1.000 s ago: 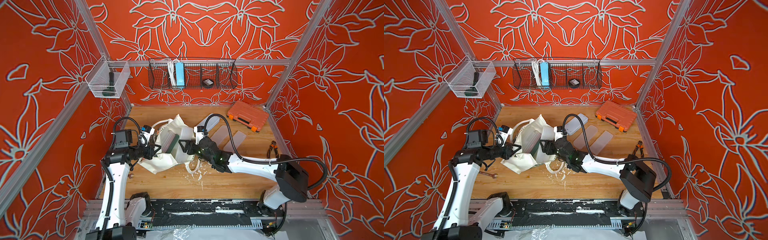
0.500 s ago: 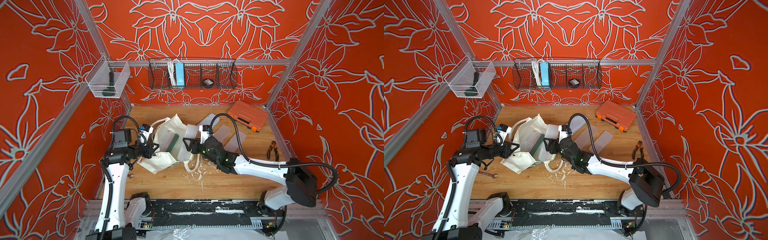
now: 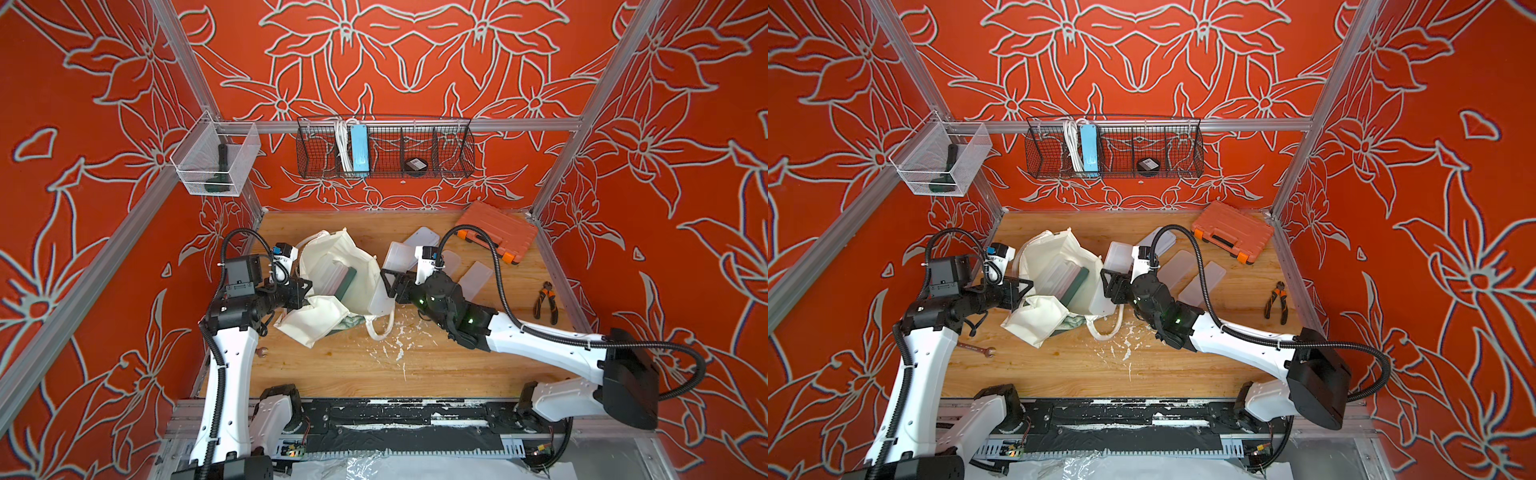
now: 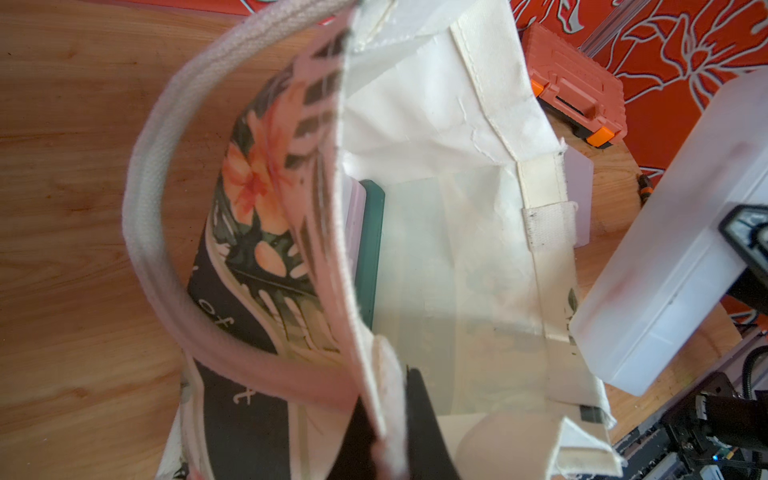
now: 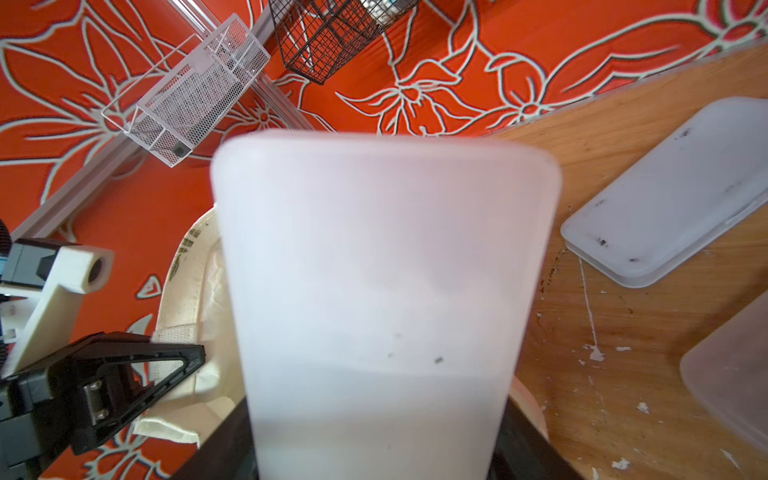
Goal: Take out the pencil case from the canvas bag
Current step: Pick up the pencil case from the canvas bag, then place the pencil case at the center of the board.
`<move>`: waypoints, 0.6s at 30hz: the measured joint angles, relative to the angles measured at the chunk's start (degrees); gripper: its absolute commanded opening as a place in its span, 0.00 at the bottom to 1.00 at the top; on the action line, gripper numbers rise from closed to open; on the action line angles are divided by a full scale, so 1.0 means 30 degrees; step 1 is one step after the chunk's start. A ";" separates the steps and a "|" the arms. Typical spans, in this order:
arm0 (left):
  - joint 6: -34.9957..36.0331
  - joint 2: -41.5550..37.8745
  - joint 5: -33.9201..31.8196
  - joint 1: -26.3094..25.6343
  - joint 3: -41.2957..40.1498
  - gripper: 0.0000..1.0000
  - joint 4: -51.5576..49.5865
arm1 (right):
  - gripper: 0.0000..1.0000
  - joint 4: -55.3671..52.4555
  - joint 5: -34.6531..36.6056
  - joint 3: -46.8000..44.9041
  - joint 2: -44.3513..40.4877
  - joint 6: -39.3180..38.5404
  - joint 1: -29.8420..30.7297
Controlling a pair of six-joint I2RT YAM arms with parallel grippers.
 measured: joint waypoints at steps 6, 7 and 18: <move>-0.0240 0.0379 -0.0095 0.0000 0.0444 0.00 0.0219 | 0.59 -0.0729 0.0364 -0.0175 -0.0612 -0.0189 -0.0328; -0.0255 0.0583 -0.0153 0.0000 0.0634 0.00 0.0226 | 0.59 -0.0911 0.0430 -0.0182 -0.0685 -0.0248 -0.0408; -0.0423 0.2543 -0.0240 0.0000 0.2251 0.00 0.0583 | 0.59 -0.2718 0.0619 -0.0510 -0.1217 -0.0321 -0.1056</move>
